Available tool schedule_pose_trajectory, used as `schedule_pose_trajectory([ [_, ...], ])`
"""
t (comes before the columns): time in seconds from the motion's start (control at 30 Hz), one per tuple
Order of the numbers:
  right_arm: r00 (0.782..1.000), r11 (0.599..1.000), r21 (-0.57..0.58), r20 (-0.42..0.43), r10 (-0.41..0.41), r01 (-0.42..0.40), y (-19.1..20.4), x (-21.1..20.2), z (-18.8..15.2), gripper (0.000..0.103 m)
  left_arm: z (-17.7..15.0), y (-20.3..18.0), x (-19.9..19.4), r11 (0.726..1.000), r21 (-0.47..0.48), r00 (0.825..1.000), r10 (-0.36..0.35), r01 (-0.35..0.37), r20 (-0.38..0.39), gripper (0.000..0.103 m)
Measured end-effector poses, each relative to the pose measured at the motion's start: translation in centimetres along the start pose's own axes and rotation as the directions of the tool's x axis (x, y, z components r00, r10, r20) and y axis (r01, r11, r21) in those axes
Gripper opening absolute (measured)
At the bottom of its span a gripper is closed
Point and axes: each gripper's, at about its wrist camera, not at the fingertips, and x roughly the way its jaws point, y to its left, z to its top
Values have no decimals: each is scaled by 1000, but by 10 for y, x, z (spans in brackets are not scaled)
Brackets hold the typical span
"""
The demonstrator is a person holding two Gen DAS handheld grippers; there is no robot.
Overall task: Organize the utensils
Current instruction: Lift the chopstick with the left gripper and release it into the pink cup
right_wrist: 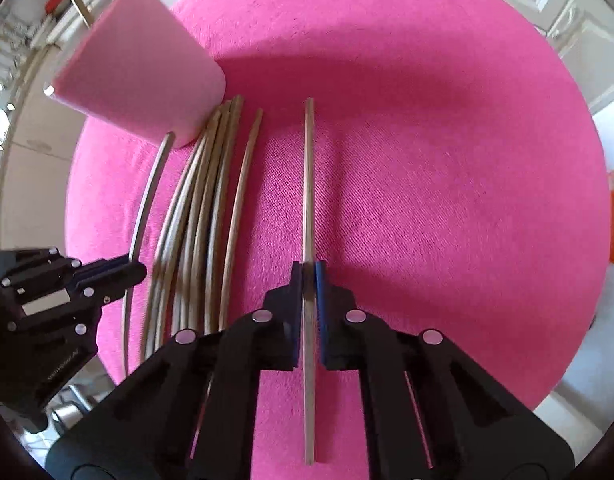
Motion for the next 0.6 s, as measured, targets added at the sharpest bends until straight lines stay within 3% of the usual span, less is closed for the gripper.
schedule_pose_trajectory([
  [0.17, 991, 990, 60, 59, 123, -127, -20, -20, -9, 6, -9, -14, -30, 999, 16, 995, -37, 35, 96, 5],
  [0.33, 965, 974, 39, 150, 215, -223, -24, -52, -17, 6, -17, -24, -66, 998, 28, 969, -66, 61, 238, 5],
  [0.43, 946, 965, -5, 198, 256, -260, -16, -74, -25, 6, -31, -20, -89, 998, 5, 939, -61, 63, 337, 5],
  [0.57, 919, 953, -57, 251, 303, -298, 5, -96, -25, 6, -44, -4, -115, 994, -55, 885, -57, 92, 462, 5],
  [0.6, 912, 950, -71, 267, 313, -305, 6, -102, -24, 6, -43, -1, -126, 992, -73, 862, -52, 102, 504, 5],
])
